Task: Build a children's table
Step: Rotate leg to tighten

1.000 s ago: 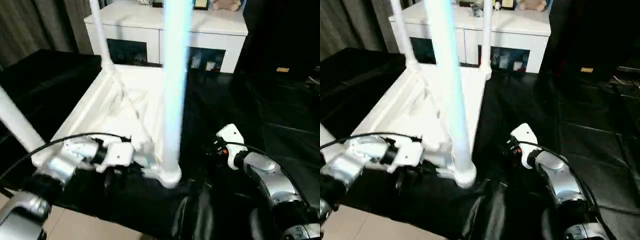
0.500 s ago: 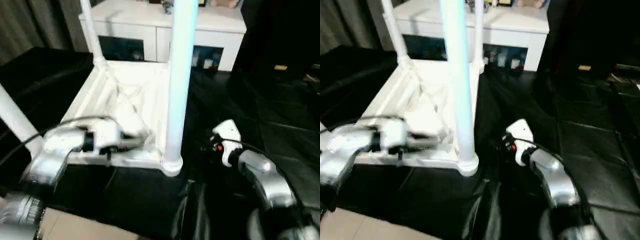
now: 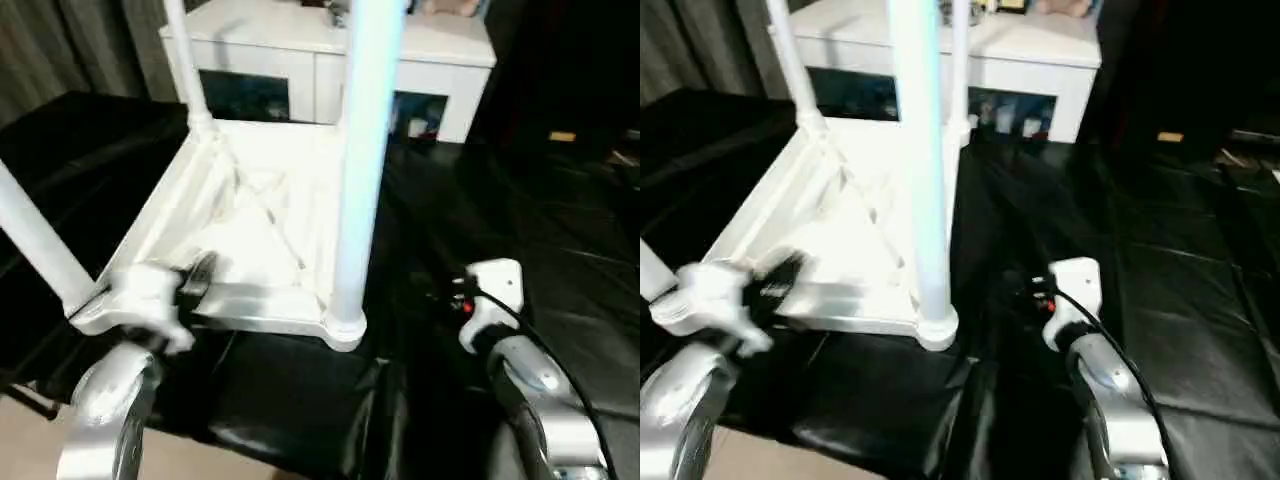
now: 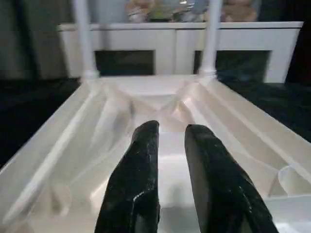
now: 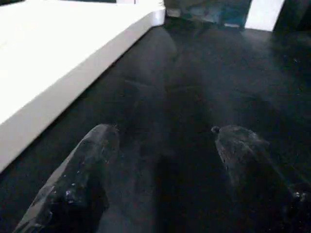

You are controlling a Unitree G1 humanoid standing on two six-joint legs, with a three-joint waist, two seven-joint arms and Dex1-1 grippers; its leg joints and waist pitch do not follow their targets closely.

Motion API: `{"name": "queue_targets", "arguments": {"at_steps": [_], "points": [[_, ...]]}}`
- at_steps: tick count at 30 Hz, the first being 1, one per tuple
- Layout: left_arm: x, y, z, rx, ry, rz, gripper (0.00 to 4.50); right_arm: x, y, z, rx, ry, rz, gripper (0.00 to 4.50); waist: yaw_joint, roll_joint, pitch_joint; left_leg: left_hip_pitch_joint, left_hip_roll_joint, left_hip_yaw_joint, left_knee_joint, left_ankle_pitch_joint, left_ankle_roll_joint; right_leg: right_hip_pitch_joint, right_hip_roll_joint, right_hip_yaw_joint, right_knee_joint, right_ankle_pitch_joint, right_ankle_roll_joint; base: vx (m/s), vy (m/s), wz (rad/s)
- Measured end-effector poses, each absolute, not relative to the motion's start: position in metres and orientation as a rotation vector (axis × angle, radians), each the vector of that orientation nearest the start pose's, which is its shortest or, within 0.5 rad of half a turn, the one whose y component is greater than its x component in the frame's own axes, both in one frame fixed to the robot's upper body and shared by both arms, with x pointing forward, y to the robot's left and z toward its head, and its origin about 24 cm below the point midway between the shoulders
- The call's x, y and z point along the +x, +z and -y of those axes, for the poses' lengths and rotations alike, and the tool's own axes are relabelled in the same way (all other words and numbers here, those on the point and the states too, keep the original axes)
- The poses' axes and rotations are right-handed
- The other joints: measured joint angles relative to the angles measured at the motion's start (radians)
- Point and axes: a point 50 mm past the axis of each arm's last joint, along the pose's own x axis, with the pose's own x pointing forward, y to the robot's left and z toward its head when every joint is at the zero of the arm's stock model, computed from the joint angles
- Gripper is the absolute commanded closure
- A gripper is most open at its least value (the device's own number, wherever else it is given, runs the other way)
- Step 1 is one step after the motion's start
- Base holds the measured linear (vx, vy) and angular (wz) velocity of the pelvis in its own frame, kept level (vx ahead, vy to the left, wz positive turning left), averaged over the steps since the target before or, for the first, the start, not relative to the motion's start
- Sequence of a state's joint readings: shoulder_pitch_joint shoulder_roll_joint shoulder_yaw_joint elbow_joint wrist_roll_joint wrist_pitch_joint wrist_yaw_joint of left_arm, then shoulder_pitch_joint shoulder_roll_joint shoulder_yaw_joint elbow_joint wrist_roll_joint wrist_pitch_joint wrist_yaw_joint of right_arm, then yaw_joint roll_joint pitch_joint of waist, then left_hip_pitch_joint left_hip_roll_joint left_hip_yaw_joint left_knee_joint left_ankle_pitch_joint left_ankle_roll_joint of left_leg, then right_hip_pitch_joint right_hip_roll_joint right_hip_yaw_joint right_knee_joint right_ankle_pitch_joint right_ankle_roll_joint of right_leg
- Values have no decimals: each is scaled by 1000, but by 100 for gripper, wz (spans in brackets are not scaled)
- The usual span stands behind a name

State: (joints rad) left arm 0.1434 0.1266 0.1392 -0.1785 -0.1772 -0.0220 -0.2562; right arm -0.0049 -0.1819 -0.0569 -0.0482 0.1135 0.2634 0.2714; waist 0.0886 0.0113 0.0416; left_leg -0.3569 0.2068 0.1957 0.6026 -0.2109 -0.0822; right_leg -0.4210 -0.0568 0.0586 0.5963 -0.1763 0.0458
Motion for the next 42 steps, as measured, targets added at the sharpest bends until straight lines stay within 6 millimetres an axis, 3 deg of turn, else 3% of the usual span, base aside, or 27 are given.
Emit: {"name": "queue_targets", "arguments": {"at_steps": [1, 3, 4, 6, 7, 9, 10, 11, 12, 13, 14, 15, 16, 17, 18, 20, 22, 24, 26, 29, 30, 31, 32, 33, 35, 36, 42], "points": [[220, 57, -193, -27, -89, 74, 342, 245, 31, 188, -39, 211, -231, 95, 5, 5, -2, -19, -17, -34, 31, -20, 44, 4, -7, 5, -4, 1, 15, 5, 111, -20], [216, 58, -190, -33, -71, 79, 342, 241, 29, 190, -46, 226, -246, 95, 10, 13, -6, -43, -42, -64, 69, -35, 69, 4, -16, 13, -5, 3, 31, -5, 200, -1], [214, 59, -191, -23, -58, 82, 342, 240, 31, 190, -41, 241, -241, 95, 7, 15, -8, -48, -60, -67, 73, -36, 68, 7, -32, 14, -14, 3, 35, -25, 241, 2], [209, 60, -193, 0, -47, 80, 342, 237, 34, 182, -30, 306, -226, 95, -8, 8, -9, -43, -79, -45, 63, -29, 88, 3, -47, 11, -29, -9, 16, -22, 234, 8], [204, 57, -194, 10, -33, 63, 342, 235, 34, 175, -17, 357, -223, 95, -19, 12, -7, -44, -87, -42, 61, -28, 104, 4, -59, -13, -16, -38, -33, -23, 237, 10], [200, 54, -196, 19, -15, 45, 342, 232, 34, 175, -11, 386, -223, 95, -34, 12, -2, -41, -100, -32, 60, -26, 126, -5, -56, -97, 78, -78, -72, -39, 219, 7], [199, 54, -197, 21, -6, 46, 342, 230, 35, 175, -12, 404, -221, 95, -37, 0, -3, -38, -113, -15, 59, -24, 136, 2, -33, -132, 109, -86, -64, -58, 163, -5], [197, 56, -195, 20, -5, 53, 342, 230, 37, 176, -9, 417, -208, 95, -38, -23, -4, -41, -128, 6, 55, -20, 144, 11, -17, -129, 102, -84, -39, -102, 139, -5], [196, 57, -190, 8, -9, 62, 342, 227, 37, 181, -14, 416, -202, 95, -41, -31, -6, -48, -133, 10, 56, -15, 154, 14, -28, -118, 90, -83, -27, -102, 139, -5], [191, 57, -180, -11, -32, 66, 342, 221, 32, 189, -18, 395, -222, 95, -24, -27, -5, -69, -144, -49, 144, -48, 154, 16, -41, -98, 76, -68, -9, -113, 223, -9], [186, 55, -179, -12, -32, 62, 342, 221, 31, 192, -23, 389, -227, 95, -25, -25, -1, -75, -142, -105, 212, -55, 128, 20, -59, -104, 70, -57, -1, -87, 312, -42], [179, 52, -181, 0, -23, 44, 342, 220, 30, 193, -16, 379, -222, 95, -28, -22, 1, -52, -124, -148, 214, -60, 79, 27, -90, -129, 61, -49, 7, -87, 312, -42], [178, 53, -182, 16, -23, 48, 342, 219, 28, 197, -13, 356, -216, 95, -43, -12, 7, -11, -69, -153, 125, -85, -10, 33, -109, -164, 52, -49, 8, -91, 301, -32], [179, 55, -183, 31, -19, 56, 342, 218, 24, 200, -6, 335, -227, 95, -61, -8, 15, -14, -53, -138, 123, -87, 1, 39, -104, -168, 39, -51, 6, -159, 202, 23], [178, 54, -184, 39, -12, 50, 342, 216, 18, 202, 5, 317, -252, 95, -84, -8, 19, -17, -48, -135, 116, -88, 8, 53, -89, -154, 15, -63, -15, -159, 202, 23], [177, 54, -186, 64, 13, 40, 342, 213, 15, 210, 14, 270, -262, 95, -85, -6, 23, -13, -49, -134, 90, -89, 8, 86, -57, -157, 18, -69, -70, -152, 180, 13], [178, 55, -188, 73, 25, 45, 342, 215, 21, 217, 8, 254, -233, 95, -84, -2, 21, -10, -55, -131, 74, -89, 8, 121, -26, -160, 20, -63, -78, -86, 171, -4], [178, 58, -190, 98, 42, 49, 342, 215, 26, 217, 18, 300, -208, 95, -84, -4, 16, -18, -73, -129, 56, -88, 8, 145, 5, -154, 34, -75, -74, -33, 66, -12], [178, 59, -196, 96, 68, 50, 342, 212, 31, 212, 24, 389, -196, 95, -86, 9, 9, -26, -78, -138, 29, 8, 54, 142, 21, -150, 53, -123, -87, -120, -6, -28], [184, 63, -201, 91, 76, 50, 342, 202, 28, 204, 62, 494, -225, 95, -84, -3, -1, -36, -89, -161, 7, 17, 41, 124, 20, -146, 59, -130, -63, -145, -102, -29], [188, 64, -200, 82, 60, 47, 342, 201, 31, 203, 65, 524, -229, 95, -80, -4, 1, -36, -88, -157, 1, 3, 48, 116, 19, -149, 57, -129, -65, -147, -159, -24], [191, 66, -199, 59, 40, 50, 312, 202, 35, 201, 73, 548, -225, 95, -65, -9, 4, -36, -85, -132, 36, -4, 60, 105, 9, -156, 55, -126, -63, -120, -130, -35], [193, 67, -200, 49, 32, 49, 308, 203, 38, 197, 89, 572, -223, 95, -55, -8, 5, -32, -84, -127, 54, -4, 60, 102, 0, -163, 55, -125, -62, -75, -94, -51], [194, 68, -201, 46, 28, 53, 308, 205, 41, 192, 95, 594, -214, 69, -49, -5, 3, -27, -82, -123, 47, -4, 58, 95, -2, -173, 53, -125, -62, -75, -94, -51], [199, 74, -206, 55, 27, 77, 302, 209, 46, 181, 103, 643, -199, 63, -36, 16, -1, -24, -65, -124, -3, 12, 33, 83, 5, -202, 50, -111, -71, -23, -30, -16], [200, 76, -209, 65, 38, 84, 287, 212, 46, 172, 115, 669, -196, 63, -31, 17, 0, -27, -55, -123, -2, 20, 18, 83, 5, -213, 48, -103, -75, 0, 0, 0], [201, 80, -225, 32, 121, 71, 234, 218, 49, 149, 131, 794, -211, 7, -5, 12, 0, -26, -43, -97, -5, 20, 17, 89, 5, -207, 34, -93, -77, 0, 0, 0]]}}
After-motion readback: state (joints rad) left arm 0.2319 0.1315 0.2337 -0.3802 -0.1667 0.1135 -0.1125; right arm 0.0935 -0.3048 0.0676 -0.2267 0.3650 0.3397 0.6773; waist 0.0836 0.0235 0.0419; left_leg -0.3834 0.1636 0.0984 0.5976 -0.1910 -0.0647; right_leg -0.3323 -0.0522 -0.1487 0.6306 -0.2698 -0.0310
